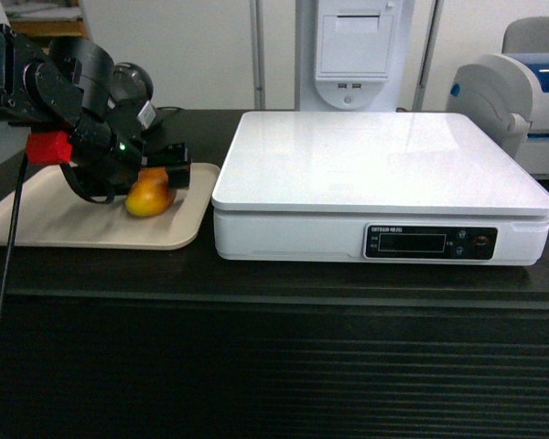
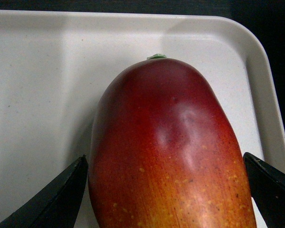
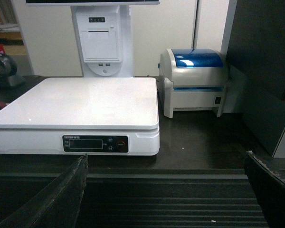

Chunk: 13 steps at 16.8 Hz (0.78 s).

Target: Place dark red mango on scale at checkout

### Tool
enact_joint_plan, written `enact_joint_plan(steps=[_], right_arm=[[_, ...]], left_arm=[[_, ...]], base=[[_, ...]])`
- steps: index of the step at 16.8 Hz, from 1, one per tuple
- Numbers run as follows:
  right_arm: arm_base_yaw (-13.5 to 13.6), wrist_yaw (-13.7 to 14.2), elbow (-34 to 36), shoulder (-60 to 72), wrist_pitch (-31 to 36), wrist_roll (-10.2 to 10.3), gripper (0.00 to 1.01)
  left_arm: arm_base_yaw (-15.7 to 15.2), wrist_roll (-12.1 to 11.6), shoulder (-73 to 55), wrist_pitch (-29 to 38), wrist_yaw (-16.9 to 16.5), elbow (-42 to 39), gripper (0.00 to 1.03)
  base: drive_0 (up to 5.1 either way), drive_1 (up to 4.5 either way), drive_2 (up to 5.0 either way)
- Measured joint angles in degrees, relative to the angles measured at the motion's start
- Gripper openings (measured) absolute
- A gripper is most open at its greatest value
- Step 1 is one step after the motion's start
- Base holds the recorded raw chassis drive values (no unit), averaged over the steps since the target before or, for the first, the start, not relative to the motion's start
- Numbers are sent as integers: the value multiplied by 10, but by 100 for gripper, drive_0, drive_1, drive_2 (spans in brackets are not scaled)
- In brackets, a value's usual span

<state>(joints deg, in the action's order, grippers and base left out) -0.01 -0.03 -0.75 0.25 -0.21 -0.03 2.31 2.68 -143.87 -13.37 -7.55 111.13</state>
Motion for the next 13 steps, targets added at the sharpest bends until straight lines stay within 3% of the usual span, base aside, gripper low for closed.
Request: enact_joint_plan(steps=[4, 8, 12, 13], right_arm=[[0, 0, 0, 0, 0, 0, 98], [0, 0, 0, 0, 0, 0, 98], [0, 0, 0, 0, 0, 0, 98], [0, 0, 0, 0, 0, 0, 98]], left_arm=[[1, -1, 0, 1, 3, -8, 98], [4, -15, 5, -3, 7, -18, 62], [12, -38, 52, 11, 13, -74, 59], [28, -47, 99, 14, 18, -93, 59]], base=[[0, 0, 0], [0, 0, 0], [0, 0, 0], [0, 0, 0]])
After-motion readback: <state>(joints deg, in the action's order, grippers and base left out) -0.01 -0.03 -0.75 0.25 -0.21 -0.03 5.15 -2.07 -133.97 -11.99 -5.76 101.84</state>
